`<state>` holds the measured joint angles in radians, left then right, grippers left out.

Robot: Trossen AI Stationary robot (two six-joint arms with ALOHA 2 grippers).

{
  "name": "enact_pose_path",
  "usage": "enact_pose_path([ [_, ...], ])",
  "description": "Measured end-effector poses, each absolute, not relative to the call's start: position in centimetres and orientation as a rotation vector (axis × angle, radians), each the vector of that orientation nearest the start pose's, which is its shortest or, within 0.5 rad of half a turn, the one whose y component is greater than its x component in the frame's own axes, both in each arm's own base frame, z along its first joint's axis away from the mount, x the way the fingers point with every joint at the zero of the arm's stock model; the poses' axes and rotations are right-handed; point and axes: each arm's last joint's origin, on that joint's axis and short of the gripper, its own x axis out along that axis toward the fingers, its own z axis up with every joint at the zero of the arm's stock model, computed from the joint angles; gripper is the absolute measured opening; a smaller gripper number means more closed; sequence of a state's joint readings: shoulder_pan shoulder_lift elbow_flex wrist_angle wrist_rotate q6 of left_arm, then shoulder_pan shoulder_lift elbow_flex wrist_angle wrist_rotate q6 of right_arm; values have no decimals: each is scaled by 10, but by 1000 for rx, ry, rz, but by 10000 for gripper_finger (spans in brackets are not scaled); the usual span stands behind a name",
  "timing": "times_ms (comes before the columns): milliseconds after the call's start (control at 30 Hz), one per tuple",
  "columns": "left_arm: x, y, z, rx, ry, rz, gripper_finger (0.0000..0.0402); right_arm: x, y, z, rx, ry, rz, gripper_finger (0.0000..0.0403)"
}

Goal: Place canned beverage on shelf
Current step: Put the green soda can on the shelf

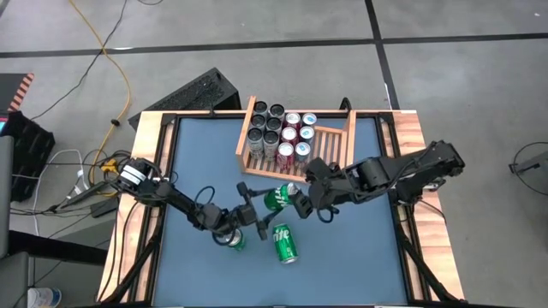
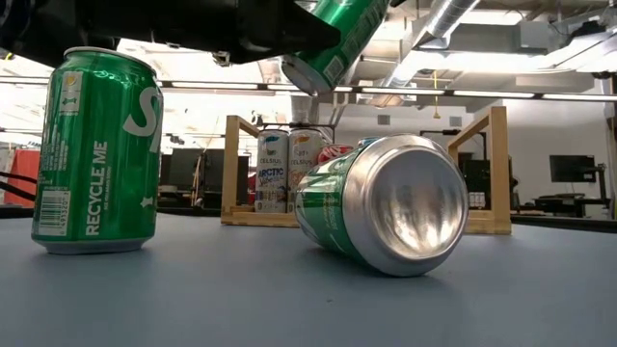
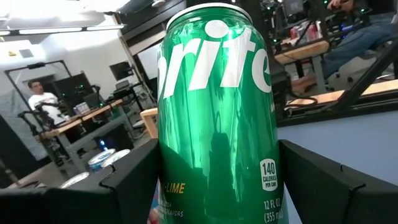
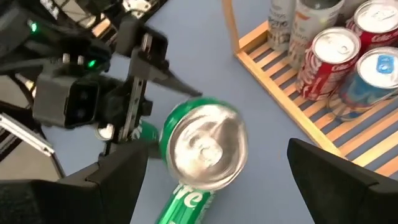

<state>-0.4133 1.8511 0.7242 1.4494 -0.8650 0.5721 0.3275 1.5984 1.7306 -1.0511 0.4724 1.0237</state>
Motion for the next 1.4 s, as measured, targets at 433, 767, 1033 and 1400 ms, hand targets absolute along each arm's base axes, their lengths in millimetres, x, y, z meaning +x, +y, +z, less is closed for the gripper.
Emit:
enact_pose_path([
  [433, 314, -112, 189, 400, -84, 587, 284, 318, 85, 379, 604, 658, -560, 375],
  [767, 312, -113, 190, 449, -64, 615, 284, 322, 71, 379, 606, 651, -591, 375],
  [1033, 309, -114, 195, 474, -84, 639, 284, 330, 70, 374, 607, 662, -571, 375],
  [1400, 309, -113, 196, 466, -86, 660, 284, 349, 70, 357, 578, 704, -548, 372],
])
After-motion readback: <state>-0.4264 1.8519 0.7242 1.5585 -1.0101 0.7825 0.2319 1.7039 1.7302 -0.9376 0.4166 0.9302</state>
